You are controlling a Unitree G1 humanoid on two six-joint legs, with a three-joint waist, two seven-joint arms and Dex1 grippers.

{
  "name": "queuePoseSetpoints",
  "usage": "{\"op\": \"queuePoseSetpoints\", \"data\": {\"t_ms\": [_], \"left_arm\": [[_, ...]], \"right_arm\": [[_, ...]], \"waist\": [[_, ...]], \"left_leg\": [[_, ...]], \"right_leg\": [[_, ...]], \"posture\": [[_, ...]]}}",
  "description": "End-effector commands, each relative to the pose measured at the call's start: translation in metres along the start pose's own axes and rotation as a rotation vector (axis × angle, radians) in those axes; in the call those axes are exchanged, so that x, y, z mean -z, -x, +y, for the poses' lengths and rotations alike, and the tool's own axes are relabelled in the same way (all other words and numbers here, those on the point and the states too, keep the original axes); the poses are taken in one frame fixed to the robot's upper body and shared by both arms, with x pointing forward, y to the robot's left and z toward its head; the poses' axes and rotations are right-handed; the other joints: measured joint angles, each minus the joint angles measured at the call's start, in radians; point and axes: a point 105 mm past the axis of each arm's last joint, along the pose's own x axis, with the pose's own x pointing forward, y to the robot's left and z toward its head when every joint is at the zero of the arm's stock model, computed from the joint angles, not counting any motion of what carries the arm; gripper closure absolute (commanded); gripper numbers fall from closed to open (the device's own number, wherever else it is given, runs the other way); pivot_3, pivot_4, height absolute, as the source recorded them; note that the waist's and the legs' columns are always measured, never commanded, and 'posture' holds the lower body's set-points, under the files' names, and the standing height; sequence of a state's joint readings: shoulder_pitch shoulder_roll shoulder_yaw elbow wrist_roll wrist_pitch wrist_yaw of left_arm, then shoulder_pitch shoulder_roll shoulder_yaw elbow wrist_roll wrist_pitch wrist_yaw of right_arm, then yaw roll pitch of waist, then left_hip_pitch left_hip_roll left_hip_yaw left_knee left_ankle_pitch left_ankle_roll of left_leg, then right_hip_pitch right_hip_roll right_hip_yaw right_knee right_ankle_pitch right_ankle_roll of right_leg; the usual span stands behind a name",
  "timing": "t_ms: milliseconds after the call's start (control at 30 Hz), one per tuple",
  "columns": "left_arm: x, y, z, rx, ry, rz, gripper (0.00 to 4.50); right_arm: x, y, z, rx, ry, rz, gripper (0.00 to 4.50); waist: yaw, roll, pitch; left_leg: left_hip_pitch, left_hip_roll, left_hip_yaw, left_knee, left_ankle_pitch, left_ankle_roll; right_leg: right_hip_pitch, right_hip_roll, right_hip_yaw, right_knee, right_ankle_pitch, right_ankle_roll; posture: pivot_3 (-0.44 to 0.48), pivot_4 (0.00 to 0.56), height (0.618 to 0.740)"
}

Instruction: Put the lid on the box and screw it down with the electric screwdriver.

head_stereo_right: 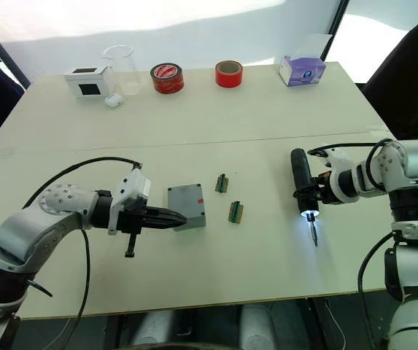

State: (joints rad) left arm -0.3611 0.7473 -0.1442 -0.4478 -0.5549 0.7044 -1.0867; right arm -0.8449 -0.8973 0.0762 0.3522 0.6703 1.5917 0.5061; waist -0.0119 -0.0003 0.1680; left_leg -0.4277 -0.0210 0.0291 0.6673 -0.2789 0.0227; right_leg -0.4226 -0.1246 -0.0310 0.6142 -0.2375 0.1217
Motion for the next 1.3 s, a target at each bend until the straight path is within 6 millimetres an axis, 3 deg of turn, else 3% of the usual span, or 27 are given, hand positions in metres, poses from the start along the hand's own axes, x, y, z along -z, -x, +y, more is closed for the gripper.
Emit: {"op": "queuePoseSetpoints", "data": {"t_ms": [33,200,333,433,500,600,700,867,1000,1133,1300], "left_arm": [[-0.008,0.001,-0.004,0.001,-0.01,-0.024,4.5],[-0.009,0.008,0.003,-0.028,0.006,-0.034,4.5],[-0.009,0.02,0.014,-0.093,0.022,-0.034,4.5],[-0.007,0.038,0.021,-0.173,0.055,-0.029,4.5],[-0.004,0.049,0.022,-0.214,0.083,-0.026,4.5],[0.004,0.063,0.018,-0.274,0.144,-0.009,4.5],[0.014,0.071,0.008,-0.308,0.208,0.024,4.5],[0.027,0.078,-0.012,-0.321,0.282,0.08,4.5],[0.051,0.078,-0.035,-0.33,0.38,0.118,4.5],[0.06,0.068,-0.053,-0.292,0.447,0.1,4.5],[0.057,0.068,-0.049,-0.302,0.463,0.056,4.5]], "right_arm": [[-0.017,0.009,0.007,-0.012,0.046,-0.067,1.85],[-0.017,0.009,0.001,0.026,0.084,-0.078,0.05],[-0.033,0.02,0.002,0.047,0.204,-0.192,0.01],[-0.056,0.044,0.022,0.006,0.45,-0.41,0.01],[-0.058,0.056,0.041,-0.058,0.554,-0.51,0.01],[-0.041,0.067,0.076,-0.237,0.64,-0.66,0.01],[-0.009,0.061,0.093,-0.351,0.666,-0.705,0.01],[0.05,0.048,0.106,-0.51,0.615,-0.563,0.01],[0.113,0.04,0.11,-0.636,0.598,-0.317,0.01],[0.132,0.041,0.107,-0.657,0.607,-0.235,0.01],[0.133,0.039,0.101,-0.648,0.613,-0.236,0.01]], "waist": [[0.0,0.0,0.0],[0.003,0.0,0.0],[0.001,0.0,0.0],[0.001,0.0,0.0],[0.0,0.0,0.0],[0.001,-0.003,0.0],[0.003,-0.004,0.0],[0.02,-0.004,0.0],[0.027,-0.004,0.0],[0.025,-0.006,0.0],[0.031,-0.007,0.0]], "left_leg": [[0.0,0.0,0.0,0.0,0.0,0.0],[0.0,0.0,-0.001,0.001,0.0,0.0],[0.0,0.0,-0.001,0.001,0.0,0.0],[0.0,0.0,-0.001,0.001,0.0,-0.001],[0.0,0.001,-0.001,0.001,0.0,-0.001],[0.001,0.002,-0.002,0.0,0.001,-0.002],[0.001,0.003,-0.003,0.0,0.001,-0.002],[0.003,0.003,-0.004,0.002,0.001,-0.003],[0.009,0.003,-0.005,0.001,0.001,-0.002],[0.016,0.004,-0.003,0.001,0.0,-0.002],[0.018,0.004,-0.004,0.001,0.0,-0.002]], "right_leg": [[0.0,0.0,0.0,0.0,0.0,0.0],[0.001,0.001,0.0,0.0,0.0,0.0],[0.001,0.001,0.0,0.0,0.0,0.0],[0.001,0.001,0.0,0.0,0.0,0.0],[0.0,0.002,0.0,0.0,-0.001,0.001],[0.001,0.002,0.0,0.001,-0.001,0.002],[0.002,0.004,0.0,0.001,-0.001,0.002],[0.005,0.004,0.0,0.001,-0.001,0.001],[0.012,0.004,0.0,0.0,-0.001,0.001],[0.018,0.003,0.001,-0.002,-0.003,-0.004],[0.019,0.003,0.001,-0.002,-0.004,-0.005]], "posture": [[0.0,0.15,0.74],[0.0,0.15,0.74],[0.0,0.15,0.74],[0.0,0.15,0.74],[0.0,0.15,0.74],[0.0,0.15,0.74],[0.0,0.15,0.74],[0.0,0.15,0.74],[0.0,0.15,0.74],[0.0,0.15,0.74],[0.0,0.15,0.74]]}}
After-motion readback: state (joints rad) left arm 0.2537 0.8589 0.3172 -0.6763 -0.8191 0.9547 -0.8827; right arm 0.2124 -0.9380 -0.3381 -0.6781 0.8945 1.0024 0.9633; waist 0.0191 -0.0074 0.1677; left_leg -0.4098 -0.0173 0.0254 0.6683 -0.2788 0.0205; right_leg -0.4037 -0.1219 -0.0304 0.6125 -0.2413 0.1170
